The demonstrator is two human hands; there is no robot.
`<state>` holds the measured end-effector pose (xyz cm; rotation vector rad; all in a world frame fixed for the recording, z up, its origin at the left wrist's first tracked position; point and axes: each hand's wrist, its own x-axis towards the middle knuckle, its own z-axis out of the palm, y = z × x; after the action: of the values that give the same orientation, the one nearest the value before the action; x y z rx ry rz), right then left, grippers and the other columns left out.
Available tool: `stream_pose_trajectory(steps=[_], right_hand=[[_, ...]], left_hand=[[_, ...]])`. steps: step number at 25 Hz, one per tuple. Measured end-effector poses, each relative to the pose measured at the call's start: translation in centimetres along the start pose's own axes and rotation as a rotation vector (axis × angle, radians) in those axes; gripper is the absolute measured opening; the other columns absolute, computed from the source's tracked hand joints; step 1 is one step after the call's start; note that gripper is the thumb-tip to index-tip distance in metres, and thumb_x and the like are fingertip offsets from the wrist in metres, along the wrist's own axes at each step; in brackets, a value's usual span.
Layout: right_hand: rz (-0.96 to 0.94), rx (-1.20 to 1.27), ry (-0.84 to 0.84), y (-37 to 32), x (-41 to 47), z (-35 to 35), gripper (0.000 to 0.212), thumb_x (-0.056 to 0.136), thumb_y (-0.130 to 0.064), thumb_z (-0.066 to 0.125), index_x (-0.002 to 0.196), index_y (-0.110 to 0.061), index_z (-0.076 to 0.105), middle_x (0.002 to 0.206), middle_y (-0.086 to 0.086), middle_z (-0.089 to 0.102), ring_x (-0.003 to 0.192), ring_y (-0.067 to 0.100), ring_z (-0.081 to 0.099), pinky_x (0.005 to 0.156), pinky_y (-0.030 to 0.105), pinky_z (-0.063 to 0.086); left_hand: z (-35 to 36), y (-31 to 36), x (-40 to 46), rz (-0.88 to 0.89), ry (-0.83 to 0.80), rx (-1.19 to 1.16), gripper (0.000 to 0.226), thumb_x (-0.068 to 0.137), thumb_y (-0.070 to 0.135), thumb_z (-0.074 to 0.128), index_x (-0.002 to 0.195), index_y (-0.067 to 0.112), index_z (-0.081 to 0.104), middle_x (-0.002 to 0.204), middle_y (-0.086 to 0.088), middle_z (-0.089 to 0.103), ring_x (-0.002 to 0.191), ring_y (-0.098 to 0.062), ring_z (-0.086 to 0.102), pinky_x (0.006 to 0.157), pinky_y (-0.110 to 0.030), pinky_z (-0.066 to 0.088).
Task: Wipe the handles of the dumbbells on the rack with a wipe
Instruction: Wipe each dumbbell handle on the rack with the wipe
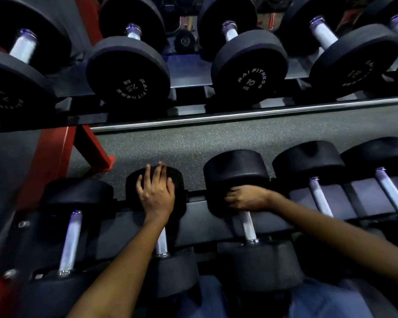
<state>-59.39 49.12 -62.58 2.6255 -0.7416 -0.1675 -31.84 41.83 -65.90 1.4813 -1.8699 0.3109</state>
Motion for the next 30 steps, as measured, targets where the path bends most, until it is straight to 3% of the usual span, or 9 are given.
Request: stream_pose_trajectory(steps=[4,7,10,12,14,18,21,23,30], right_hand=[[-0.079,-0.079,-0.196,2.6,-5.0,-0.2,0.046,0.089,-0.017,0.030,0.121,-0.014,0.063,0.116,-0.009,0.065,0.113,0.009,0.059,0.106,0.029,0.028],[0.196,0.081,-0.262,0.5,-3.5,1.1,0.039,0.094,-0.029,0.021,0.102,-0.037,0.058,0.068,-0.040,0.046,0.098,-0.026,0.049,0.110,0.027,0.017],[0.102,0.048,-0.314,0.4,-3.6,1.4,0.039,0.086,-0.016,0.033,0.094,-0.021,0.071,0.095,-0.012,0.068,0.102,0.005,0.065,0.103,0.025,0.028],[0.214,0.096,0.009,-0.1,-5.0,1.3,0.042,0.088,-0.013,0.035,0.116,-0.014,0.066,0.121,-0.002,0.064,0.117,0.011,0.057,0.108,0.017,0.023],[0.618,0.482,0.102,-2.7,-6.3,0.3,0.035,0.093,-0.011,0.042,0.124,-0.012,0.058,0.127,0.000,0.055,0.114,0.013,0.055,0.099,0.009,0.030],[1.665,1.090,0.354,-4.4,-4.2,0.8,0.017,0.084,-0.007,0.065,0.073,-0.007,0.052,0.073,0.007,0.056,0.068,0.020,0.058,0.056,0.023,0.045],[1.867,2.134,0.486,-3.7,-0.9,2.7,0.028,0.095,-0.013,0.047,0.073,-0.007,0.064,0.065,0.005,0.064,0.058,0.020,0.065,0.049,0.030,0.055],[1.844,2.478,0.473,-3.5,0.1,3.3,0.045,0.094,-0.013,0.035,0.075,-0.001,0.074,0.075,0.008,0.072,0.061,0.022,0.070,0.053,0.033,0.057],[1.874,2.159,0.530,-2.0,0.0,1.8,0.022,0.084,0.008,0.033,0.079,0.005,0.053,0.063,0.017,0.066,0.053,0.023,0.067,0.053,0.029,0.056]], left_hand=[[-0.2,0.2,-0.5,-0.033,-0.031,0.001,0.045,0.092,0.029,0.039,0.127,0.011,0.061,0.128,-0.002,0.064,0.129,-0.028,0.047,0.104,-0.046,0.029],[-0.3,0.3,-0.2,-0.039,-0.048,-0.011,0.045,0.092,0.028,0.040,0.127,0.011,0.062,0.127,-0.001,0.064,0.128,-0.028,0.049,0.104,-0.045,0.027],[-0.4,0.2,-0.3,-0.026,-0.052,0.007,0.046,0.092,0.029,0.038,0.128,0.012,0.061,0.129,-0.002,0.063,0.129,-0.028,0.049,0.104,-0.046,0.028],[-0.5,0.4,-0.3,-0.033,-0.049,0.003,0.046,0.092,0.029,0.039,0.127,0.012,0.062,0.128,-0.002,0.063,0.128,-0.028,0.050,0.104,-0.045,0.027],[-0.4,0.5,-0.2,-0.042,-0.031,0.003,0.045,0.091,0.028,0.040,0.126,0.012,0.063,0.127,-0.002,0.064,0.127,-0.029,0.050,0.104,-0.044,0.027],[-0.2,0.3,-0.3,-0.021,-0.026,0.007,0.044,0.092,0.028,0.041,0.128,0.012,0.061,0.127,-0.001,0.064,0.128,-0.028,0.048,0.104,-0.044,0.027],[0.0,0.1,-0.3,-0.016,-0.035,0.012,0.045,0.093,0.028,0.039,0.130,0.012,0.060,0.129,0.000,0.063,0.130,-0.027,0.047,0.105,-0.044,0.027],[0.0,0.0,-0.3,-0.008,-0.028,0.007,0.046,0.093,0.029,0.039,0.130,0.013,0.060,0.130,0.000,0.062,0.130,-0.027,0.046,0.105,-0.045,0.027],[0.0,0.3,-0.2,-0.002,-0.027,-0.012,0.043,0.092,0.027,0.041,0.125,0.011,0.064,0.128,-0.002,0.064,0.127,-0.030,0.051,0.105,-0.044,0.027]])
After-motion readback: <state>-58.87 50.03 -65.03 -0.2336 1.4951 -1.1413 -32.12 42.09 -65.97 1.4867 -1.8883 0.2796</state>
